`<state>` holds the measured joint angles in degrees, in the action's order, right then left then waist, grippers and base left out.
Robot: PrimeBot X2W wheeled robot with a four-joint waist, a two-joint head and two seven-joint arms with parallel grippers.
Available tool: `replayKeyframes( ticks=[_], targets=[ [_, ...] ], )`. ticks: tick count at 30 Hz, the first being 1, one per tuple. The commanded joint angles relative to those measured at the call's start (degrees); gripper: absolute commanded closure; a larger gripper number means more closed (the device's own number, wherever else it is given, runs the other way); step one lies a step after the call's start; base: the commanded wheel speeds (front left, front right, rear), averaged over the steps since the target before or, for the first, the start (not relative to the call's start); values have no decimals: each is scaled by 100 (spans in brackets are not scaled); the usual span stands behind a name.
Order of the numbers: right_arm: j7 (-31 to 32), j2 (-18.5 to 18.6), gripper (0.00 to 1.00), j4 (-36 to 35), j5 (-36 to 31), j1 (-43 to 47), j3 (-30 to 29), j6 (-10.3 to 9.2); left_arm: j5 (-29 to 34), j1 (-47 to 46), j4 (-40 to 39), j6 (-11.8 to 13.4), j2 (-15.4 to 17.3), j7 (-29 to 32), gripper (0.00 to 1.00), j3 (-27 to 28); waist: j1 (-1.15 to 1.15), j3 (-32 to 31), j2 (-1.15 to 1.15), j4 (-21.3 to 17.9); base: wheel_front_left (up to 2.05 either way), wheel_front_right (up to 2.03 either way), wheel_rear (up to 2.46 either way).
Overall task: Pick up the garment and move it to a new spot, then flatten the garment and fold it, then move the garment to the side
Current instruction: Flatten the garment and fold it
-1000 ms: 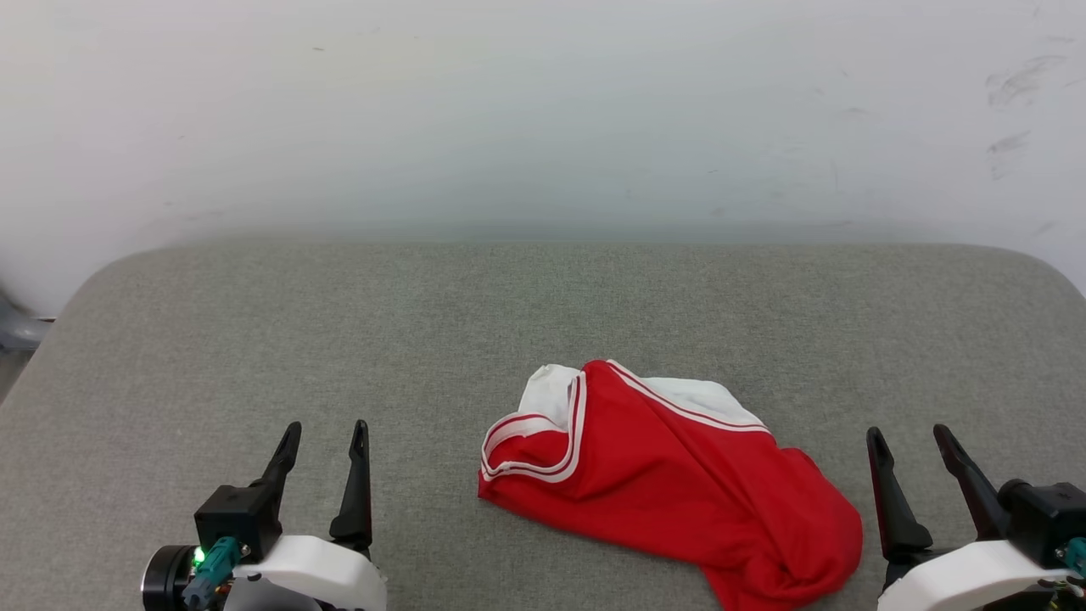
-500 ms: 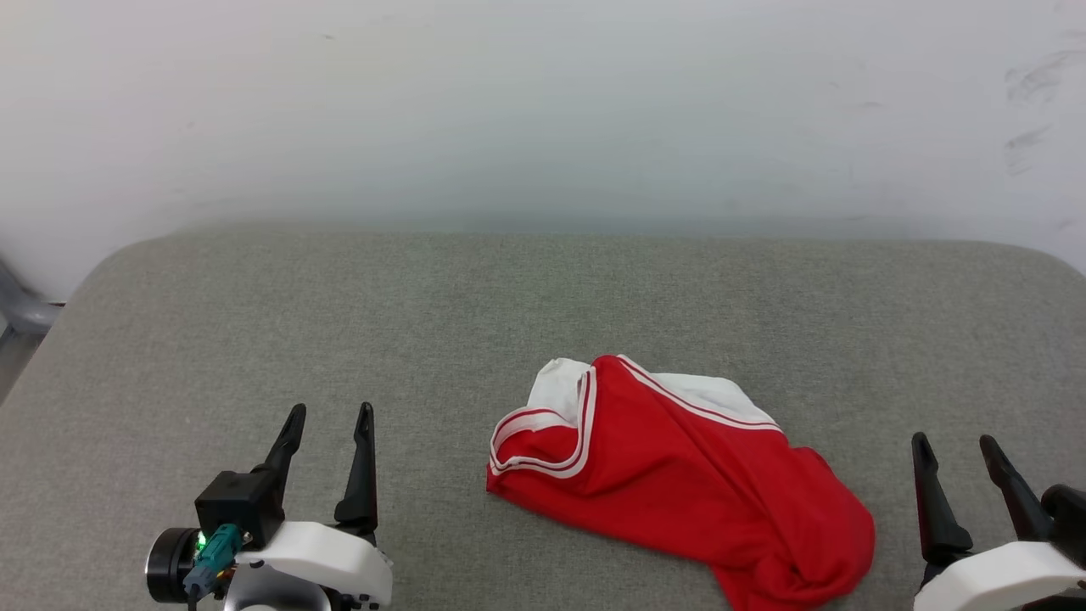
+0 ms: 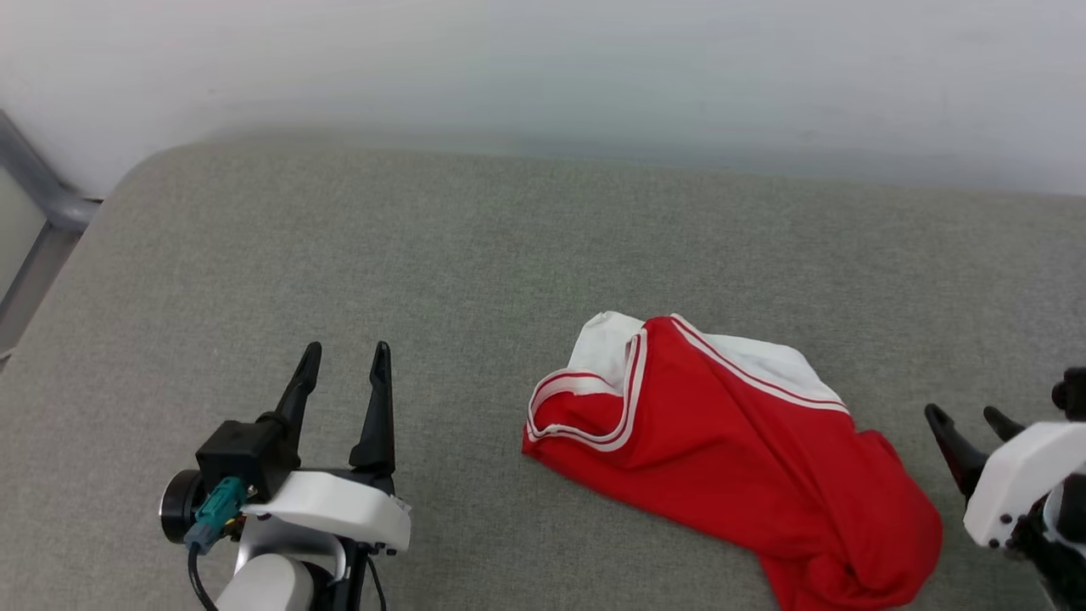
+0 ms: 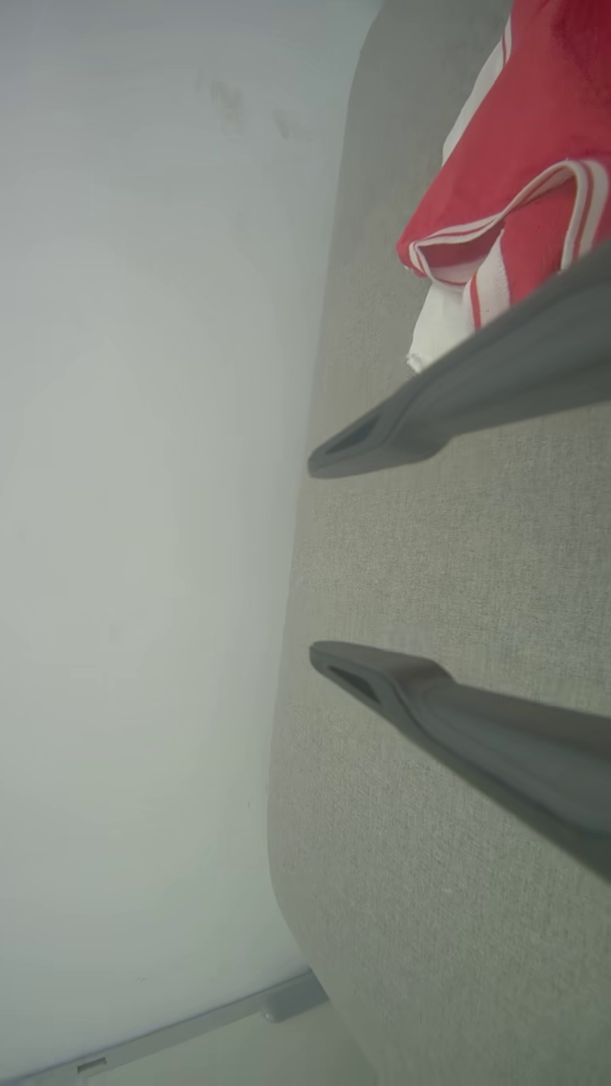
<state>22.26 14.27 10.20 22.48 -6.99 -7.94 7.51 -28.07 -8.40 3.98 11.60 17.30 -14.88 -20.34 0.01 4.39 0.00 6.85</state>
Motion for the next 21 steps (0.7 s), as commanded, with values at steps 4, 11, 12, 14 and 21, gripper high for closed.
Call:
replayKeyframes(
  ticks=[4, 11, 12, 14, 21],
  targets=[
    [682, 474, 0, 296, 295, -724, 490, -4, 51, -252, 42, -95, -112, -37, 0, 29, -1, 468, 0, 316, 0, 0, 0],
    [1214, 1018, 0, 690, 661, -1722, 1613, -4, 209, -563, 39, -267, -366, -37, 0, 105, -1, 921, 0, 630, 0, 0, 0],
    [1223, 1076, 0, 732, 714, -1848, 1777, -4, 236, -597, 29, -285, -416, -37, 0, 137, -1, 981, 0, 669, 0, 0, 0],
    [1279, 1225, 0, 857, 817, -2064, 2081, -4, 285, -623, -5, -306, -494, -37, 0, 185, -1, 1091, 0, 732, 0, 0, 0],
    [1542, 1576, 0, 1432, 1245, -2595, 3124, -4, 437, -696, 54, -473, -688, -32, 0, 424, -1, 1418, 0, 861, 0, 0, 0]
  ],
)
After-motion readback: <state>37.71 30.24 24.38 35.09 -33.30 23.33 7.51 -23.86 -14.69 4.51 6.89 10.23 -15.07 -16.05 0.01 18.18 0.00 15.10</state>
